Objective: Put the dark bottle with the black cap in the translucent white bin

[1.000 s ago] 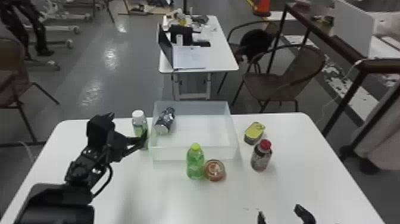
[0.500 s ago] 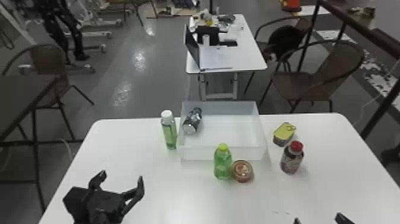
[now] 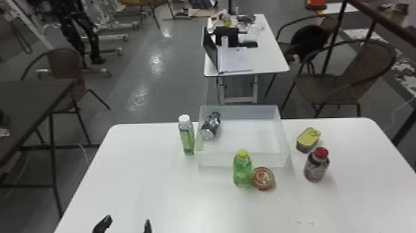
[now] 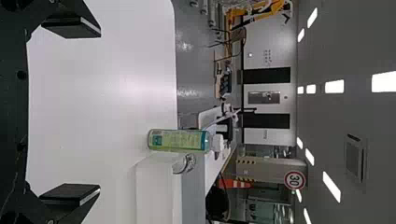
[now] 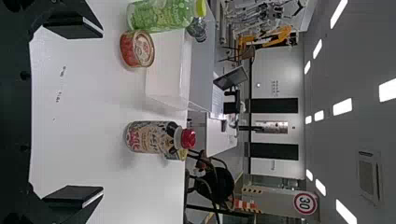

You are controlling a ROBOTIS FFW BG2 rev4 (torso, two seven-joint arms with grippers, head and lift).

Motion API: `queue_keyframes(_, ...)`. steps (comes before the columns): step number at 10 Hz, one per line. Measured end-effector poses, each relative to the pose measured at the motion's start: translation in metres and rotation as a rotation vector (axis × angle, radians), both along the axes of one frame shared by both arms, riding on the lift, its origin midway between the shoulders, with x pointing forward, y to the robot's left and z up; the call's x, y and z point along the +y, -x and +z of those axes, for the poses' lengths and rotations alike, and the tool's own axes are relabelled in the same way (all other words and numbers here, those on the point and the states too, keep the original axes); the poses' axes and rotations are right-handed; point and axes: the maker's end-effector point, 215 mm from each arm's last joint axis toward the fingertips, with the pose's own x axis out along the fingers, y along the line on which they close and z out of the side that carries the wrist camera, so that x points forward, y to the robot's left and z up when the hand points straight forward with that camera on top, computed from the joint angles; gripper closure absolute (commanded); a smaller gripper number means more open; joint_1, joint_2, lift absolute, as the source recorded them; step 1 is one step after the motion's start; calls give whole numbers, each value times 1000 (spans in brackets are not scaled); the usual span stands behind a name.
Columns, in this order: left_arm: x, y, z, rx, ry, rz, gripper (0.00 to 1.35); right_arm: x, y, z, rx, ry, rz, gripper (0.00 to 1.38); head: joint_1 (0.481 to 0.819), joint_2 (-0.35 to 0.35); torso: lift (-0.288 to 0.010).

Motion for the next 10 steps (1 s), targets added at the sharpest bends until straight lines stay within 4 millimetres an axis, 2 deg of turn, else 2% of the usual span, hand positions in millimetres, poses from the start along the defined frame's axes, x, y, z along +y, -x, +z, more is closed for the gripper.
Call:
queue_keyframes(6,-20,-1,-6,11,57,-7,130,-2,4,3,-8,8,-9,110,695,93,0)
queue_keyframes(10,-24,-1,-8,13,77,-7,130,-2,5,3,-7,7,-9,107,695,86,0)
